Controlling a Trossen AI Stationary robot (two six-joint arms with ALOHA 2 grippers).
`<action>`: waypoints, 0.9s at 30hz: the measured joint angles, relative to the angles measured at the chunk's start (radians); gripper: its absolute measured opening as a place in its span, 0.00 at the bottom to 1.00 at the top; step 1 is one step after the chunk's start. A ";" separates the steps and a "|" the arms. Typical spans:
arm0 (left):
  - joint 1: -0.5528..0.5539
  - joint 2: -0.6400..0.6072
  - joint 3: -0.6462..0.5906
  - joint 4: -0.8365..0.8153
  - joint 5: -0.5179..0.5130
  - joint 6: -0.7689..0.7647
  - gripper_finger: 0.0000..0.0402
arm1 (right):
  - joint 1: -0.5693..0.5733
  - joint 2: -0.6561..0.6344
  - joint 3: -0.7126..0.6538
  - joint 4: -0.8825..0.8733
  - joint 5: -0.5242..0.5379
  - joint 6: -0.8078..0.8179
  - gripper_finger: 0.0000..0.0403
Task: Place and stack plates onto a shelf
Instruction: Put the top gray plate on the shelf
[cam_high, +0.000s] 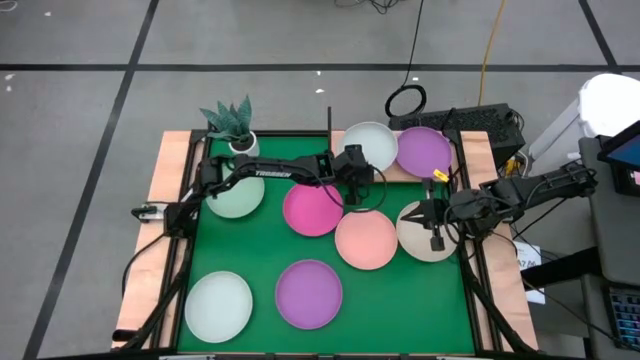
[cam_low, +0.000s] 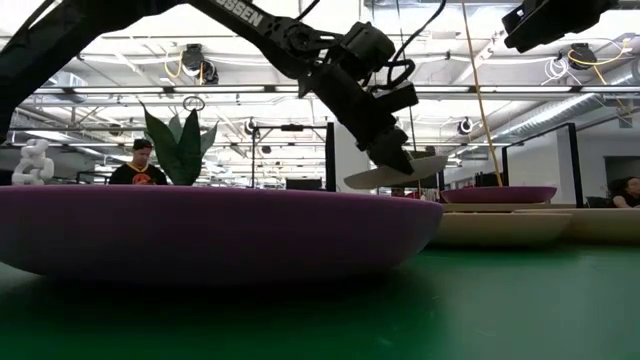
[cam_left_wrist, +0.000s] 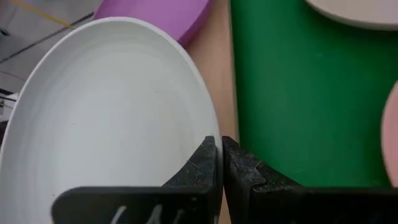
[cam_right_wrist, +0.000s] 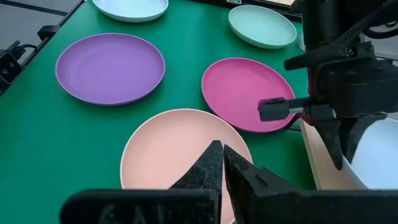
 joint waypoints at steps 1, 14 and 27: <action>0.000 0.000 0.000 -0.002 -0.001 0.001 0.04 | 0.000 0.000 0.000 0.000 0.000 0.000 0.00; 0.024 0.000 0.000 -0.078 0.000 0.001 0.06 | 0.000 0.000 0.000 0.000 0.000 0.003 0.00; 0.021 0.032 0.001 -0.105 0.051 0.061 0.06 | 0.000 0.000 0.000 -0.001 0.000 0.003 0.00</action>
